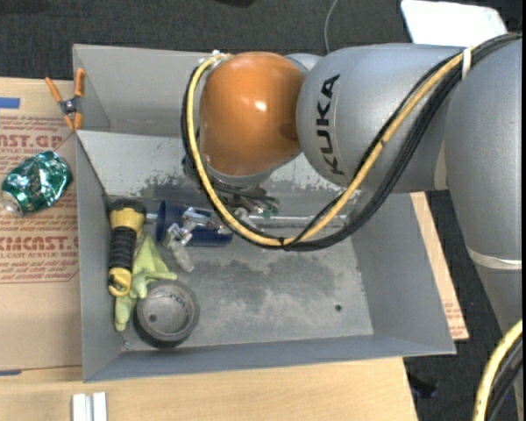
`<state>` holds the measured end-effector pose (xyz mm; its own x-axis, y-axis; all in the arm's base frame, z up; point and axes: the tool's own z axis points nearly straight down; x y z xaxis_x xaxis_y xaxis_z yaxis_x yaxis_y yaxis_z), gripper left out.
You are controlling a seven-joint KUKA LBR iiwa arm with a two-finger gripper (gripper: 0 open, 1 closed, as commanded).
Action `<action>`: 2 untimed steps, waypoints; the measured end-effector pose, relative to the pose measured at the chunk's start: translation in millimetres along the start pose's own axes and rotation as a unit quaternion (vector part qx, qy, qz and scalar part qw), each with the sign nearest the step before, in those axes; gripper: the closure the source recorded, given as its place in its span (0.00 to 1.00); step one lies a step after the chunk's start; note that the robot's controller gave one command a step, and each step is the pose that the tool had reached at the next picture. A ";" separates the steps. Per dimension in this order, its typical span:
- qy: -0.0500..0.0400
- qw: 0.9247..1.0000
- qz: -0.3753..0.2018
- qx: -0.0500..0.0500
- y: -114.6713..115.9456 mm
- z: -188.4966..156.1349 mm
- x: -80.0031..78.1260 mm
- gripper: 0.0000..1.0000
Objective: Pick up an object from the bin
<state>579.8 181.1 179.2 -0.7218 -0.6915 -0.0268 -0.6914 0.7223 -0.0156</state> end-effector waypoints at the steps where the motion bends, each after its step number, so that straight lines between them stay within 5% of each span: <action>1: -0.002 0.997 -0.071 0.001 -6.0 27.2 -1.8 0.00; 2: -0.002 0.994 -0.113 0.002 14.2 27.9 -4.9 0.00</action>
Offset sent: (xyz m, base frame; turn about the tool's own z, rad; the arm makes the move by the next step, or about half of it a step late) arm -0.0190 0.0330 -0.0239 -0.4437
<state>574.4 195.0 151.2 -0.5476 -0.8363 -0.0265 -0.8360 0.5482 -0.0247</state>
